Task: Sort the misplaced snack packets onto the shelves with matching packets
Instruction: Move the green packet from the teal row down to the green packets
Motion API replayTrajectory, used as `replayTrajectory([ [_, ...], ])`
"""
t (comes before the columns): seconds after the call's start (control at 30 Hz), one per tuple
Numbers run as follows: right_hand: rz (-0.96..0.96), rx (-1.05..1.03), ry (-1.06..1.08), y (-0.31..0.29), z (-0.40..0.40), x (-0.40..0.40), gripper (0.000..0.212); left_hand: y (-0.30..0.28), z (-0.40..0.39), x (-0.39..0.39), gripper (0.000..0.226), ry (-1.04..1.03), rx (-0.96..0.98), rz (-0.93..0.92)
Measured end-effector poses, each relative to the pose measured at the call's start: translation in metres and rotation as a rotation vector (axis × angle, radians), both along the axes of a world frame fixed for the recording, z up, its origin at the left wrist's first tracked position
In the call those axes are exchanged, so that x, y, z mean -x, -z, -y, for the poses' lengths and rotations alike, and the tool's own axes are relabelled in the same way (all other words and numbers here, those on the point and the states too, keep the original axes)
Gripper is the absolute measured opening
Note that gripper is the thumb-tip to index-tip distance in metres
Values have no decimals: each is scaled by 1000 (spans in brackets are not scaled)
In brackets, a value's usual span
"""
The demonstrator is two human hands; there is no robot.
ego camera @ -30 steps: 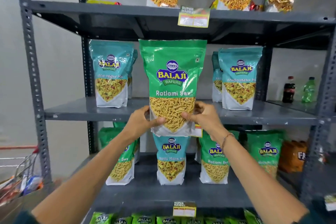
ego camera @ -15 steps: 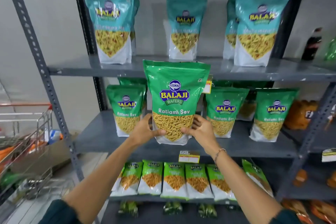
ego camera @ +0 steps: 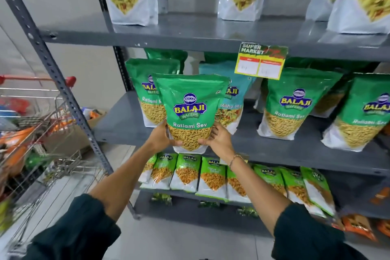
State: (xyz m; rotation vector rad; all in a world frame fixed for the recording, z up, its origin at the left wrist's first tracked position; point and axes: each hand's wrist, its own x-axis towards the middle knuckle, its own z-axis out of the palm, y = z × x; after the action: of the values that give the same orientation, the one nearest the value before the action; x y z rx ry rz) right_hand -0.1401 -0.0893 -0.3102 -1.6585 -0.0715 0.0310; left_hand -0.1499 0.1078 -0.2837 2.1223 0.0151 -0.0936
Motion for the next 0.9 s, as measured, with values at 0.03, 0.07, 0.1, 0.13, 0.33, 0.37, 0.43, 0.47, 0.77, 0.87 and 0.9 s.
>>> replayTrajectory([
  [0.03,-5,12,-1,2,-2,-8,62,3,-1,-7,92,-26,1,-9],
  [0.07,-6,25,-3,5,-4,-16,62,5,-2,-14,93,-42,2,-23],
  [0.1,-6,43,-7,6,-5,-24,63,8,-3,-21,94,-50,5,-31],
  [0.13,-3,55,-12,9,-6,-31,63,11,-5,-28,93,-57,14,-36],
  [0.33,7,89,-40,20,-16,-63,60,23,-18,-53,91,-112,41,-69],
  [0.37,7,98,-49,21,-18,-64,60,31,-24,-57,96,-116,57,-72],
  [0.43,15,111,-61,21,-22,-65,60,41,-34,-63,102,-121,108,-86],
  [0.47,23,116,-60,22,-22,-65,60,41,-34,-62,100,-121,110,-79],
  [0.77,105,357,13,31,16,-57,41,49,6,-17,31,-564,23,128],
  [0.87,125,341,227,39,50,-48,20,50,53,6,18,-340,3,138],
  [0.9,143,338,315,41,61,-48,18,51,68,6,17,-176,-6,139],
])
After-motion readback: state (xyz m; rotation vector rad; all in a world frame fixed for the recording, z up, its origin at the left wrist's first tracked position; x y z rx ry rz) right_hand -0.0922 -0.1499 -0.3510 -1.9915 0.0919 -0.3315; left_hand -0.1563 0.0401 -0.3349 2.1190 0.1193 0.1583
